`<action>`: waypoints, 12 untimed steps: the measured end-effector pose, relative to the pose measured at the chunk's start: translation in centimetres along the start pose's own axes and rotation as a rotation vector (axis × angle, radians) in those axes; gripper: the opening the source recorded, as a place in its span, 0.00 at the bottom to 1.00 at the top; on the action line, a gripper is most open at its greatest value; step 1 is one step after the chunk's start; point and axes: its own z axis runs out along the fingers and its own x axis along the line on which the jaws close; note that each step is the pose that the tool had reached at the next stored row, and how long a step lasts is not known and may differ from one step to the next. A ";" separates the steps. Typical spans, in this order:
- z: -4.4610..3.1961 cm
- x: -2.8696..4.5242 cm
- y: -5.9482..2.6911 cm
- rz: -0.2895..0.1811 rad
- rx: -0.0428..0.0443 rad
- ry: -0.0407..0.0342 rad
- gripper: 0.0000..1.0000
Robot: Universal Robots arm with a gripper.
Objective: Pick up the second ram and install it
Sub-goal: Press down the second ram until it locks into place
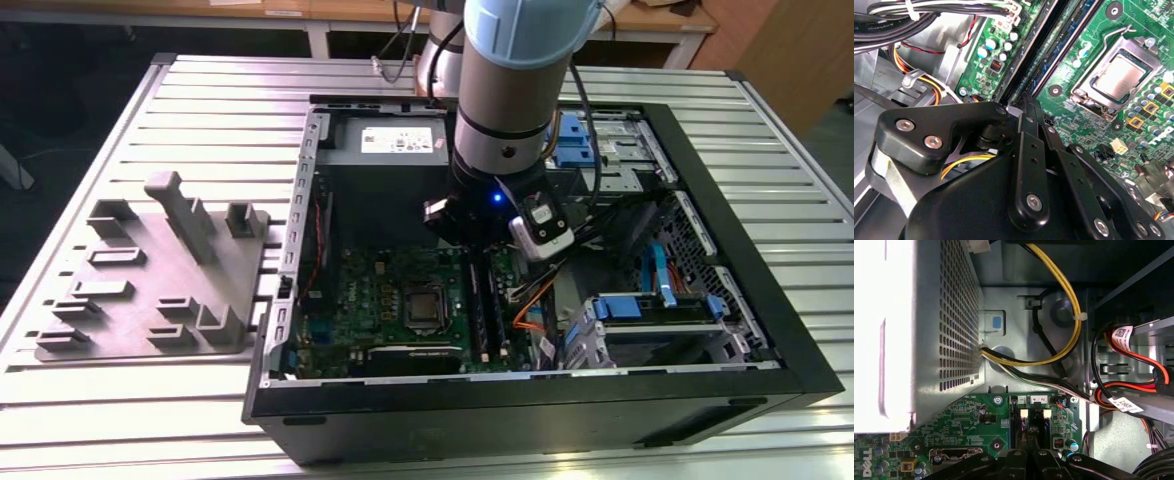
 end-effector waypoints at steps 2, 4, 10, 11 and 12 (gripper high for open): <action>0.07 0.00 0.00 0.000 0.0000 0.0000 0.07; 0.09 0.01 -0.01 0.000 0.0004 0.0000 0.07; -0.93 -0.03 0.06 0.000 -0.0010 -0.0005 0.07; -1.30 -0.04 0.07 0.000 -0.0002 -0.0002 0.07; -1.61 -0.04 0.08 0.000 -0.0004 -0.0003 0.07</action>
